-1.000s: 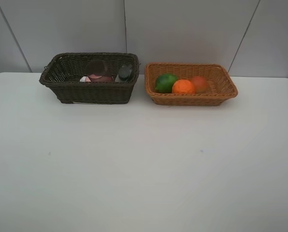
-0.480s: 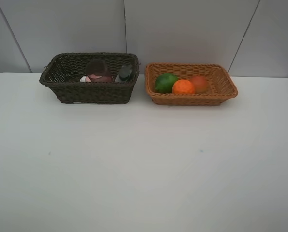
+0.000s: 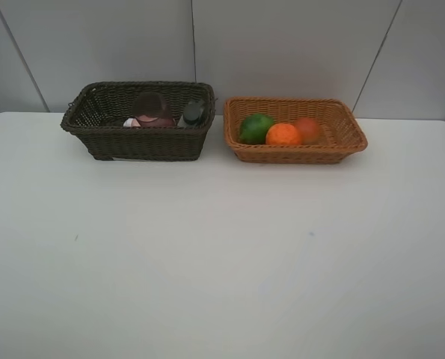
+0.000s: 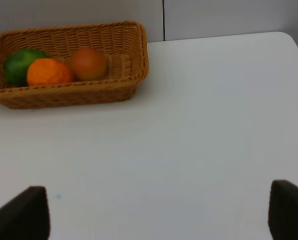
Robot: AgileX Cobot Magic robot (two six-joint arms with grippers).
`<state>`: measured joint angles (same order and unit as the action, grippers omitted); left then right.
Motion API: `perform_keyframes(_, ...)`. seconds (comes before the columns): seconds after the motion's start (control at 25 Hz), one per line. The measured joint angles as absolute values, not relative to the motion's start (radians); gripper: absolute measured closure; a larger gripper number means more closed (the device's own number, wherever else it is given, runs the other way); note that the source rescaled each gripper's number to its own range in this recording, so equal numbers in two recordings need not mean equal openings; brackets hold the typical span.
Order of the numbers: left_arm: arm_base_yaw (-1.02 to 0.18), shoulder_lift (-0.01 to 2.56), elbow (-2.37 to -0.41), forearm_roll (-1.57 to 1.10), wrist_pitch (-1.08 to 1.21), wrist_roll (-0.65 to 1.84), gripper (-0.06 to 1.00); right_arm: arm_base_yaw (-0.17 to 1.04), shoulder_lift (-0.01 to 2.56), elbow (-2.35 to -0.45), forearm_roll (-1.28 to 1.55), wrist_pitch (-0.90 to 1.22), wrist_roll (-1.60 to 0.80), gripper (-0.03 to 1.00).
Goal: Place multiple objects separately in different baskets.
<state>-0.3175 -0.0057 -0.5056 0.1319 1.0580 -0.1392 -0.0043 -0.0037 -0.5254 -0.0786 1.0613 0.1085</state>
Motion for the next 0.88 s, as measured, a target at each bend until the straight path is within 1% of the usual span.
perform_keyframes(0.52, -0.316, -0.006, -0.505, 0.131, 1.058, -0.139, -0.05, -0.004, -0.004, -0.525, -0.079, 1.061, 0.109, 0.04)
perform_keyframes(0.6, -0.292, -0.006, -0.505, 0.131, 1.058, -0.139, -0.05, -0.004, -0.004, -0.525, -0.079, 1.061, 0.109, 0.04)
perform_keyframes(0.88, -0.108, -0.006, -0.505, 0.125, 1.058, -0.139, -0.05, -0.004, -0.004, -0.525, -0.079, 1.061, 0.109, 0.04)
